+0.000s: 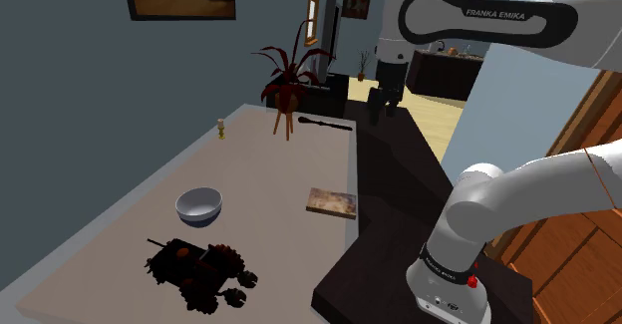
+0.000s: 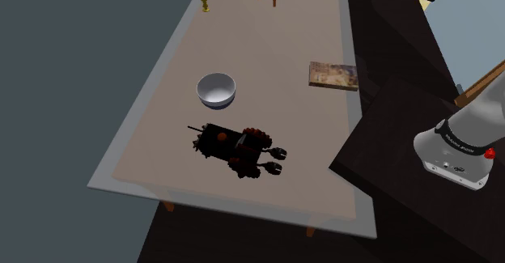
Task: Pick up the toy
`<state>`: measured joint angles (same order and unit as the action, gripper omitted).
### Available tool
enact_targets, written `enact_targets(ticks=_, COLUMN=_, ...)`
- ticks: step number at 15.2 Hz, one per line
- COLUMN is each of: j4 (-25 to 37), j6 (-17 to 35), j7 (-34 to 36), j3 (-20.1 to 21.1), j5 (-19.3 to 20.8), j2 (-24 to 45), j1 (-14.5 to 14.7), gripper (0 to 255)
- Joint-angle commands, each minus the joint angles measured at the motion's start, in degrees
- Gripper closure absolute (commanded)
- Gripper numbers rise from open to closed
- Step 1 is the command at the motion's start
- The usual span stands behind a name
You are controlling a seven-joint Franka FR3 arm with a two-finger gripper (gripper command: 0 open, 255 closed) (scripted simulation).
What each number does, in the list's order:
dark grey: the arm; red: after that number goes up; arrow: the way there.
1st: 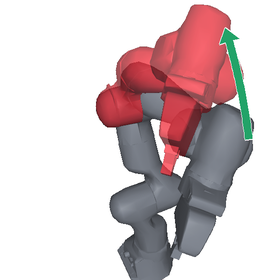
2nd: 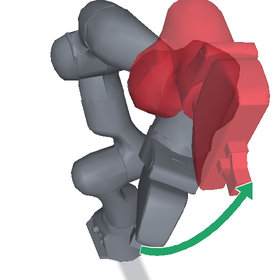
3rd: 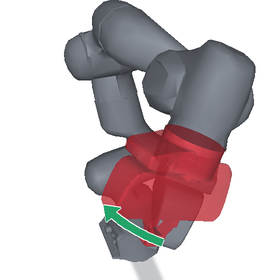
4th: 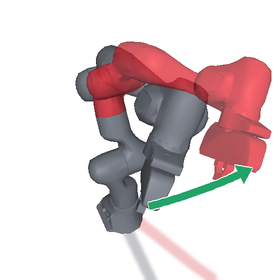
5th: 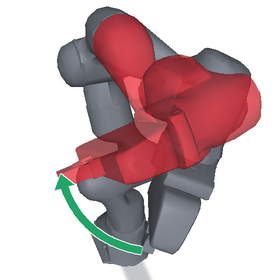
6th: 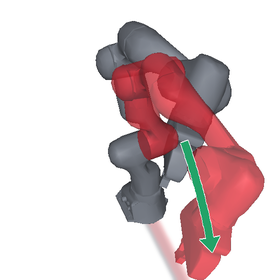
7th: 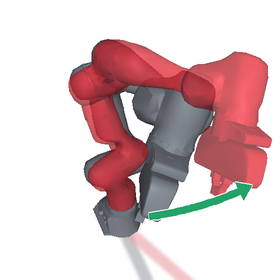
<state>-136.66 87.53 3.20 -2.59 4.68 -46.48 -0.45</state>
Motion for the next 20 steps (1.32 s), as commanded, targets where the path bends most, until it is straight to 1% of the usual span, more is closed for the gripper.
enact_targets(ticks=1, j4=0.0, j6=0.0, j7=0.0, j3=0.0, j5=0.0, j2=0.0, j1=0.0, gripper=0)
enact_targets(ticks=6, j4=-4.2, j6=7.94, j7=4.18, j3=3.88, j5=-3.47, j2=2.99, j1=2.23, gripper=0)
enact_targets(ticks=11, j4=-6.65, j6=16.32, j7=8.13, j3=7.86, j5=-6.51, j2=7.98, j1=4.54, gripper=0)
enact_targets(ticks=16, j4=-7.23, j6=24.84, j7=11.96, j3=11.96, j5=-8.81, j2=14.83, j1=6.54, gripper=0)
enact_targets(ticks=20, j4=-6.3, j6=31.46, j7=15.13, j3=15.26, j5=-9.76, j2=21.44, j1=7.78, gripper=0)
